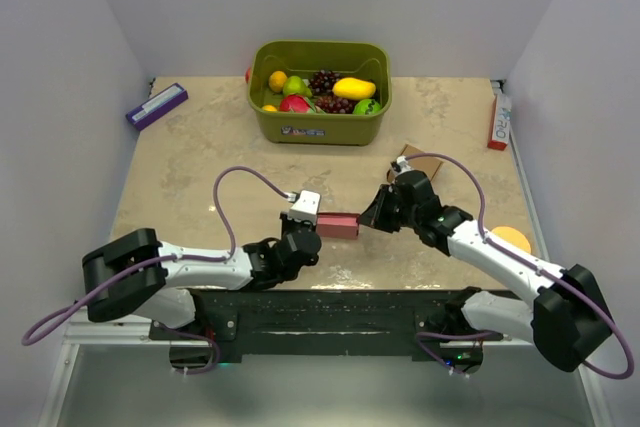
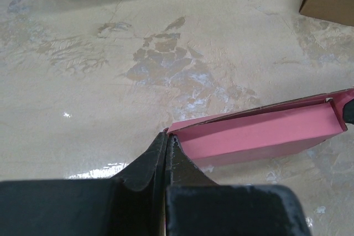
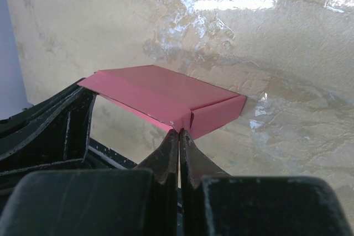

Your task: Fold the paper box

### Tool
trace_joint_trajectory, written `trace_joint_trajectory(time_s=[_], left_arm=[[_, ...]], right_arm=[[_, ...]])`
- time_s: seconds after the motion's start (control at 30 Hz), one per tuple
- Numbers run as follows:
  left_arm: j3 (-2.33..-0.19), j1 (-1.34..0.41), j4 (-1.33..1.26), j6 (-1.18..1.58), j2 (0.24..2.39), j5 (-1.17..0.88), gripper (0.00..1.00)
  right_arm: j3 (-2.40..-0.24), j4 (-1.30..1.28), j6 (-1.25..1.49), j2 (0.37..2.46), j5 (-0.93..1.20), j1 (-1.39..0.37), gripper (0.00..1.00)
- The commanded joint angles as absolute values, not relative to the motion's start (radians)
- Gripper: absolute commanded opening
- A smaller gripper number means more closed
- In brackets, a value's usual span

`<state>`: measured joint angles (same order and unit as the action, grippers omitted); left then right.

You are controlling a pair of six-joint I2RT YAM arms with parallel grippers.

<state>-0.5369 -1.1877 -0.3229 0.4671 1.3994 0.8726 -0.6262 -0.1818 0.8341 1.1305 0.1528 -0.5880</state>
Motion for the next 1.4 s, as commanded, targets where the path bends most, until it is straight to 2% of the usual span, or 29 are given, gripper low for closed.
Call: trace_joint_trajectory(time_s=[0.0, 0.63, 1.37], left_arm=[[-0.505, -1.203, -0.143, 0.465, 1.459, 0.830, 0.00], [-0.506, -1.216, -0.135, 0.462, 1.477, 0.844, 0.00], [-0.523, -1.224, -0.130, 0.462, 1.483, 0.848, 0.00]], right_arm=[[-0.620, -0.087, 0.864, 1.112, 0.187, -0.584, 0.00], [-0.592, -0.026, 0.939, 1.046, 0.166, -0.572, 0.00], [-0.598, -0.276, 0.758, 1.068, 0.023, -0.572, 0.00]])
